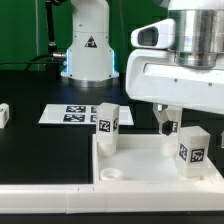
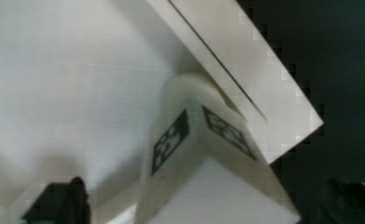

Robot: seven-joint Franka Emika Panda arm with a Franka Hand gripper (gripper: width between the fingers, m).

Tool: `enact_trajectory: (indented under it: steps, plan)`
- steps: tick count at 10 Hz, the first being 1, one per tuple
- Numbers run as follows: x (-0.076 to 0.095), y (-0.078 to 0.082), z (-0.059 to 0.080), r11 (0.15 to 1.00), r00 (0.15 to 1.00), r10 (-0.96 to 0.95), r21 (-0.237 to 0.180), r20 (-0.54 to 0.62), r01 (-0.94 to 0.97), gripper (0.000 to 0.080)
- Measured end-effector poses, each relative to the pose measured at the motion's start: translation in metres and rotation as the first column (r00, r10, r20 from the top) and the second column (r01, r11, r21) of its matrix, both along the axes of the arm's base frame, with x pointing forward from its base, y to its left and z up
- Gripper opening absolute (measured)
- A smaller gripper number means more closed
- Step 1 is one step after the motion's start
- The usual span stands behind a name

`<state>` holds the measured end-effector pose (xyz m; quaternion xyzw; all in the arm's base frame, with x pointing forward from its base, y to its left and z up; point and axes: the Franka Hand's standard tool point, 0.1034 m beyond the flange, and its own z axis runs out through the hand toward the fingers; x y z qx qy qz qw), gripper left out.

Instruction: Assemble square table

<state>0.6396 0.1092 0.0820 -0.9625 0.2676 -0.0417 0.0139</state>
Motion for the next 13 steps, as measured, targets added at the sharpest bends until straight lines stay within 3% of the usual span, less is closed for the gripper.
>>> enact_trajectory:
  steps: [4, 9, 10, 11, 12, 13]
  plan:
    - [0.0028, -0.0045, -0.0024, 0.93, 0.932, 0.364, -0.055, -0.001, -0.363, 0.0649]
    - [0.0041, -0.0002, 0.0015, 0.839, 0.843, 0.538, -0.093, -0.009, -0.536, 0.0649]
    - [0.0042, -0.0018, 0.001, 0.843, 0.847, 0.532, -0.093, -0.01, -0.53, 0.0504]
    - [0.0041, -0.002, 0.0008, 0.848, 0.852, 0.523, -0.092, -0.009, -0.522, 0.0504]
    - [0.0041, -0.002, 0.0007, 0.861, 0.865, 0.502, -0.089, -0.007, -0.501, 0.0328]
    - [0.0043, -0.002, 0.0009, 0.861, 0.864, 0.503, -0.09, -0.006, -0.501, 0.0328]
